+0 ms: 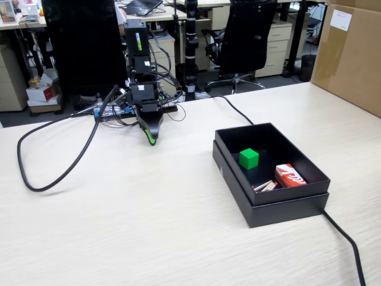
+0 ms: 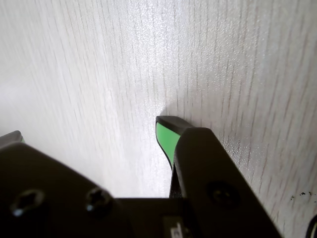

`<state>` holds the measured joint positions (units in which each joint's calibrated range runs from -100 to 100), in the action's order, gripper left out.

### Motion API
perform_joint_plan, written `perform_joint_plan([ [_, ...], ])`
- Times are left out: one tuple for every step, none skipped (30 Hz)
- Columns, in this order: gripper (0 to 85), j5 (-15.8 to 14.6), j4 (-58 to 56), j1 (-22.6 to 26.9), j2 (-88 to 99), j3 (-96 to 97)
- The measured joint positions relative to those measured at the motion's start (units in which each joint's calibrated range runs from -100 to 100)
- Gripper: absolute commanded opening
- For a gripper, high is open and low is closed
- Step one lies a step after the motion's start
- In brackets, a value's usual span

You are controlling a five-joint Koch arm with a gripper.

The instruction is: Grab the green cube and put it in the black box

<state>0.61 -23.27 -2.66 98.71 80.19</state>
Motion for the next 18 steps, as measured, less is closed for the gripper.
perform_joint_plan([
  [52.1, 0.0, 0.7, 0.0, 0.0, 0.5],
  [52.1, 0.1, 1.2, 0.0, 0.1, 0.8],
  [52.0, 0.1, 1.6, 0.0, 0.1, 1.1],
  [52.0, 0.1, 1.9, 0.0, 0.1, 1.3],
  [52.0, 0.1, 1.9, 0.0, 0.1, 1.4],
  [52.0, 0.1, 2.1, 0.0, 0.3, 1.6],
  [51.7, 0.1, 2.3, 0.0, 0.1, 1.9],
  [51.6, 0.1, 2.5, -0.1, 0.1, 2.0],
  [51.3, 0.1, 2.7, -0.1, 0.1, 2.2],
  [51.3, 0.2, 2.8, -0.1, 0.1, 2.4],
  [51.1, 0.2, 3.2, -0.2, 0.1, 2.6],
  [51.1, 0.2, 3.2, -0.2, 0.1, 2.7],
  [51.1, 0.2, 3.2, -0.3, 0.1, 2.9],
  [50.8, 0.3, 3.2, -0.3, 0.1, 2.9],
  [50.8, 0.3, 3.2, -0.3, 0.1, 3.0],
  [50.8, 0.3, 3.3, -0.3, 0.1, 3.1],
  [50.7, 0.3, 3.3, -0.3, 0.1, 3.2],
  [50.7, 0.4, 3.3, -0.3, 0.1, 3.3],
])
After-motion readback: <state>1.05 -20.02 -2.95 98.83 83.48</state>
